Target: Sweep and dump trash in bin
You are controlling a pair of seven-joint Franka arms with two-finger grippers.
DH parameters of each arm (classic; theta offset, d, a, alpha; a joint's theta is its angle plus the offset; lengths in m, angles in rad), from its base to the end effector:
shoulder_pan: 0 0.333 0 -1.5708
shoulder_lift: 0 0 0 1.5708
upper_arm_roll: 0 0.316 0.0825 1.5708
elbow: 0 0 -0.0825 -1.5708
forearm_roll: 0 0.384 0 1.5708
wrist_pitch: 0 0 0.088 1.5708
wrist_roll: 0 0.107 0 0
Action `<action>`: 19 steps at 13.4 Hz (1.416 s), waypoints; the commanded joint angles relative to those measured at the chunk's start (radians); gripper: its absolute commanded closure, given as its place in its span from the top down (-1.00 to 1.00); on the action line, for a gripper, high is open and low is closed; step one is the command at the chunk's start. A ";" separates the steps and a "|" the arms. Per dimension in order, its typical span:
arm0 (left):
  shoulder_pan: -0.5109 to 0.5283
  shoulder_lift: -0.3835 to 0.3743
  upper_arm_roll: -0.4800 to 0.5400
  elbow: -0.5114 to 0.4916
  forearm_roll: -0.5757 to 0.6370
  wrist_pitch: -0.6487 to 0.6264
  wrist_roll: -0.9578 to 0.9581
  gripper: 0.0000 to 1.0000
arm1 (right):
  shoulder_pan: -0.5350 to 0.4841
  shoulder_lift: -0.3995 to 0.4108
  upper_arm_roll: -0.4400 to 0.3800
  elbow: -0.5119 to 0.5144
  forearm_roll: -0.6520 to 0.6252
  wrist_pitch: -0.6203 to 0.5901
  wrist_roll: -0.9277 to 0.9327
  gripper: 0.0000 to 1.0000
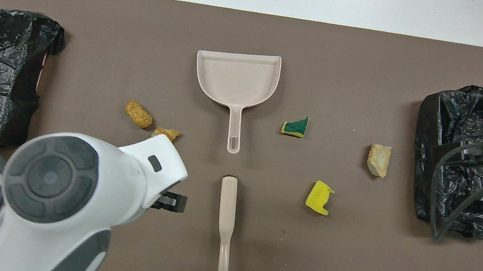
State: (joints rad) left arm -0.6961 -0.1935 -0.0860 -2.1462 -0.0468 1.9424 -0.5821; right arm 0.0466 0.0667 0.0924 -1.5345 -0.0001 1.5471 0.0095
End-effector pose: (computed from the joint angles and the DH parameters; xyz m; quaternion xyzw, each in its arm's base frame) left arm 0.3472 -0.3518 0.4842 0.9958 -0.0904 -0.0127 0.0071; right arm 0.5664 0.0774 0.6021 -0.9975 -0.0647 0.0271 0.0010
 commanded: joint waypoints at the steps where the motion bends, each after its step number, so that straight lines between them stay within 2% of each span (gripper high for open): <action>1: -0.104 0.041 0.020 -0.083 -0.010 0.116 -0.091 1.00 | -0.001 0.057 0.044 0.027 0.020 0.051 0.049 1.00; 5: -0.180 0.104 0.017 -0.139 -0.010 0.248 -0.177 1.00 | 0.087 0.129 0.052 0.027 0.019 0.148 0.153 1.00; 13: -0.266 0.115 0.015 -0.219 -0.016 0.346 -0.295 0.95 | 0.295 0.289 0.050 0.027 0.011 0.341 0.266 1.00; 14: -0.269 0.112 0.015 -0.231 -0.042 0.346 -0.303 0.88 | 0.302 0.315 0.050 0.028 0.015 0.365 0.286 1.00; 15: -0.269 0.114 0.015 -0.233 -0.083 0.346 -0.326 0.71 | 0.305 0.335 0.052 0.028 0.018 0.393 0.299 1.00; 17: -0.270 0.118 0.017 -0.236 -0.096 0.349 -0.331 0.52 | 0.347 0.395 0.050 0.051 0.014 0.428 0.317 1.00; 19: -0.269 0.120 0.017 -0.233 -0.097 0.352 -0.315 0.12 | 0.393 0.470 0.049 0.100 0.006 0.459 0.381 1.00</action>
State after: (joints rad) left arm -0.9410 -0.0639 -0.0863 -2.3574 -0.1260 2.2658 -0.8947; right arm 0.4045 0.4622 0.1456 -1.5099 0.0002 1.9893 0.3369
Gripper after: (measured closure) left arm 0.313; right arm 0.000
